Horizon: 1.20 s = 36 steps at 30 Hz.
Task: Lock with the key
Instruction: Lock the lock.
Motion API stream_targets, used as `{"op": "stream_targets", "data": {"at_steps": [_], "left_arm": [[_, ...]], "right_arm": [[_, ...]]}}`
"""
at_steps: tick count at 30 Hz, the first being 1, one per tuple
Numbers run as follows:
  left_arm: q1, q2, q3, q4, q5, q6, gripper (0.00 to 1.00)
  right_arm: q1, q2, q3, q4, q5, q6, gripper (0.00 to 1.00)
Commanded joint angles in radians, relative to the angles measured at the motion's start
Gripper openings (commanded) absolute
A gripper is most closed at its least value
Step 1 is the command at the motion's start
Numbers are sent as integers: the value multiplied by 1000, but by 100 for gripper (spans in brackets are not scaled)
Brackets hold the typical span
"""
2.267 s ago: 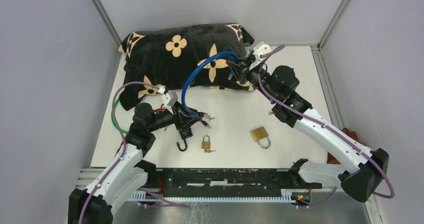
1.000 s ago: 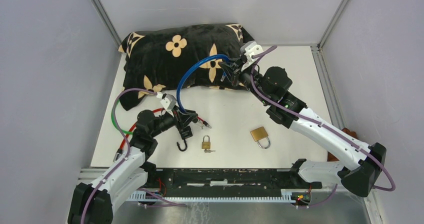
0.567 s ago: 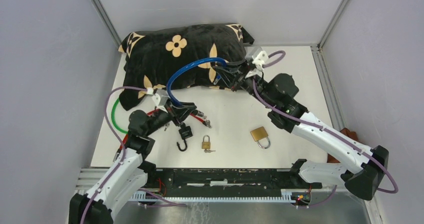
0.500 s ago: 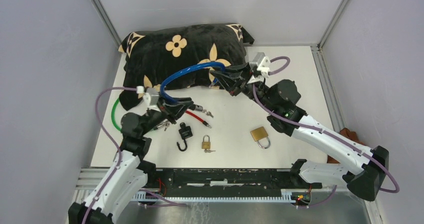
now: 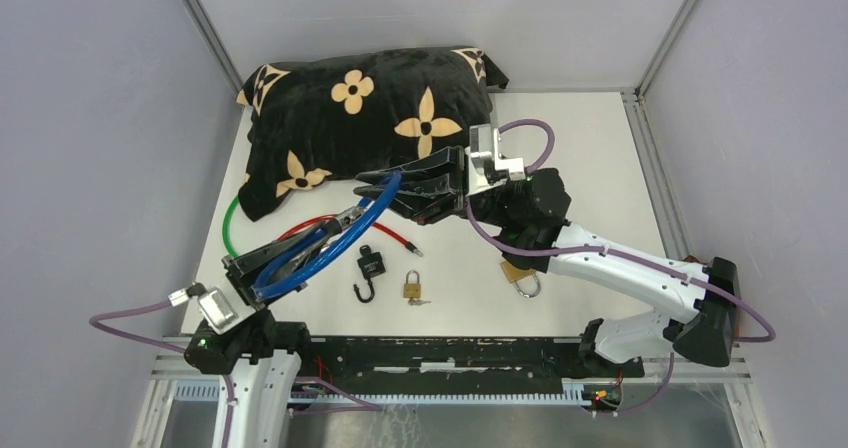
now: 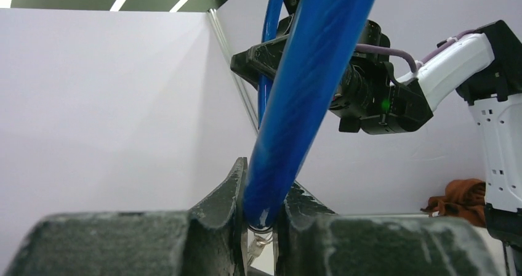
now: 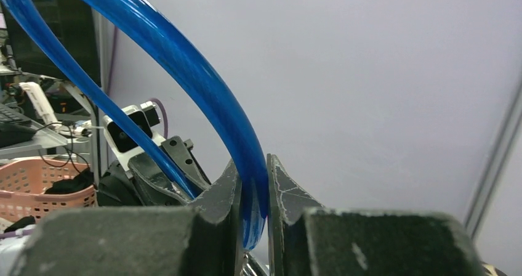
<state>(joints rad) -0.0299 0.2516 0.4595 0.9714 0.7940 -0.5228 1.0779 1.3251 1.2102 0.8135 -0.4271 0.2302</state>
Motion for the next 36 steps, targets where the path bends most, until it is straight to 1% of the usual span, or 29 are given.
{"op": "stream_targets", "data": {"at_steps": [1, 5, 9, 12, 19, 27, 30, 36], "left_arm": [[26, -33, -8, 66, -99, -123, 2], [27, -47, -12, 51, -142, -172, 2], [27, -59, -17, 68, -193, -245, 2], [55, -67, -21, 66, -215, -253, 2], [61, -78, -37, 46, -249, -261, 2], [62, -78, -30, 52, -276, -271, 2], [65, -78, -25, 60, -312, -291, 2], [71, -75, 1, 79, -408, -329, 2]], "right_arm": [[49, 17, 80, 41, -24, -7, 0], [70, 57, 133, -24, -19, -34, 0], [75, 72, 137, -45, 0, -60, 0], [74, 70, 136, -61, 9, -73, 0], [74, 51, 138, -82, 26, -103, 0], [76, 94, 138, -66, 16, -70, 0], [77, 120, 138, -68, 4, -62, 0], [82, 198, 169, -24, -78, 29, 0]]}}
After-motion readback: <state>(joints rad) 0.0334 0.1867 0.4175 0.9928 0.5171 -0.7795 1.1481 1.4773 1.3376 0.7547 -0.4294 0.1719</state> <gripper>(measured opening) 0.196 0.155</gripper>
